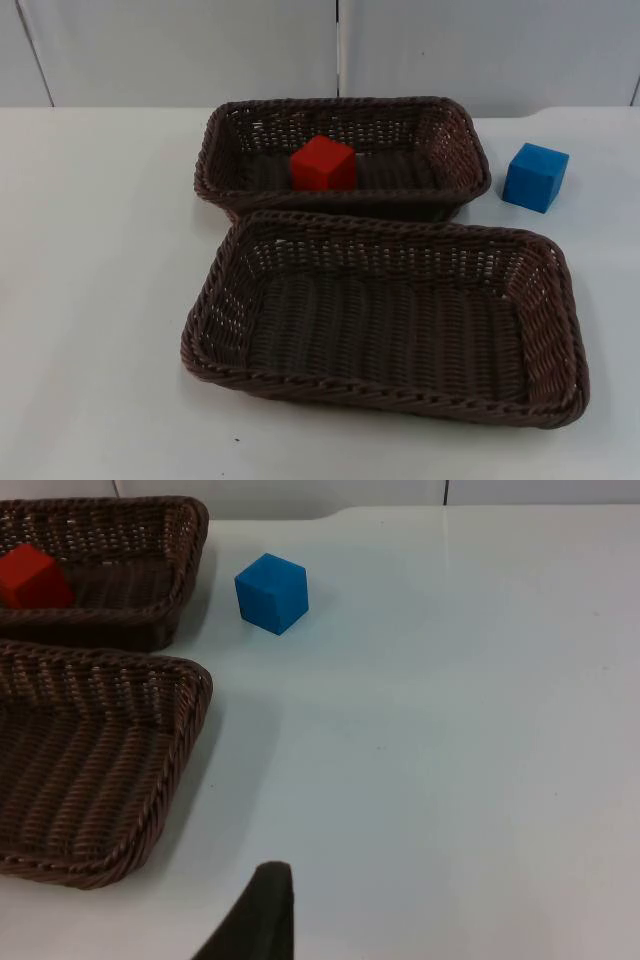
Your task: Pick up one cube with the left hand and place it into the upper basket. Pick up one cube with the right hand and place it into the lower basket.
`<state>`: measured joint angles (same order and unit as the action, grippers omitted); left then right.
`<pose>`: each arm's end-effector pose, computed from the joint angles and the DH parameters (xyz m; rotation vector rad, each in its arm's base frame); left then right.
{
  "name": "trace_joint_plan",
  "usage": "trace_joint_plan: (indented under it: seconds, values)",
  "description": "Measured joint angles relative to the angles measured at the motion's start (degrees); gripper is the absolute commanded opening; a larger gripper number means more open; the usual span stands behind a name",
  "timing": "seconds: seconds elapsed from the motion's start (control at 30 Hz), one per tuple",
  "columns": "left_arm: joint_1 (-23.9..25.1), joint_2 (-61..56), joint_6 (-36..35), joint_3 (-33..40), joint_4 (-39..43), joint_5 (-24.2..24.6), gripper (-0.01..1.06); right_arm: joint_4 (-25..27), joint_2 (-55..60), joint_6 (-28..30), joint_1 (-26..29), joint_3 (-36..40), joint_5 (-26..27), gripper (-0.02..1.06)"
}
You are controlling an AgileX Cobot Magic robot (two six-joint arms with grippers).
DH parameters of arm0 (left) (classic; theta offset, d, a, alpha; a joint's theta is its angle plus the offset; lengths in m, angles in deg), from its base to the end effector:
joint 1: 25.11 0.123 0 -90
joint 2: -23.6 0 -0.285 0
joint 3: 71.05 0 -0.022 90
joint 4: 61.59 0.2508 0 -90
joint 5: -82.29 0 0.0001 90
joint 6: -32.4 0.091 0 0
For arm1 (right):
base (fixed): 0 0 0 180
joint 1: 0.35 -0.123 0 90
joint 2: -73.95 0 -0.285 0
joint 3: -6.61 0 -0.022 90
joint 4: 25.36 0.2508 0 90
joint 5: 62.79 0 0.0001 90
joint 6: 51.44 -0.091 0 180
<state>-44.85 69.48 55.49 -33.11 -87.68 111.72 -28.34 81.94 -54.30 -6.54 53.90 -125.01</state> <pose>0.1173 -0.0630 0.3450 0.4775 1.8886 -0.4395 -0.0075 -0.0050 0.2815 -0.0558 2.0491 0.0361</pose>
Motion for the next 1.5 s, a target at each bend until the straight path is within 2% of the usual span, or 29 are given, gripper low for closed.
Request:
trace_joint_plan:
  seconds: [0.13, 0.43, 0.9, 1.23, 1.5]
  values:
    - [0.00, -2.80, -2.31, 1.59, 4.02, 1.85, 0.97, 0.00, 0.00, 0.00, 0.00, 0.00, 0.10, 1.05]
    - [0.00, -9.84, -6.68, 5.36, 8.85, 2.44, 0.97, 0.00, 0.00, 0.00, 0.00, 0.00, 0.10, 1.05]
    - [0.00, -10.77, -10.72, 5.50, 12.55, 2.84, 0.97, 0.00, 0.00, 0.00, 0.00, 0.00, 0.10, 1.05]
    - [0.00, -10.77, -17.67, 5.50, 16.15, 2.73, 0.97, 0.00, 0.00, -0.10, 0.00, 0.00, 0.10, 1.05]
    - [0.00, -10.77, -18.60, 5.50, 16.66, 1.79, 0.97, 0.00, 0.00, -0.23, 0.00, 0.00, 0.10, 1.05]
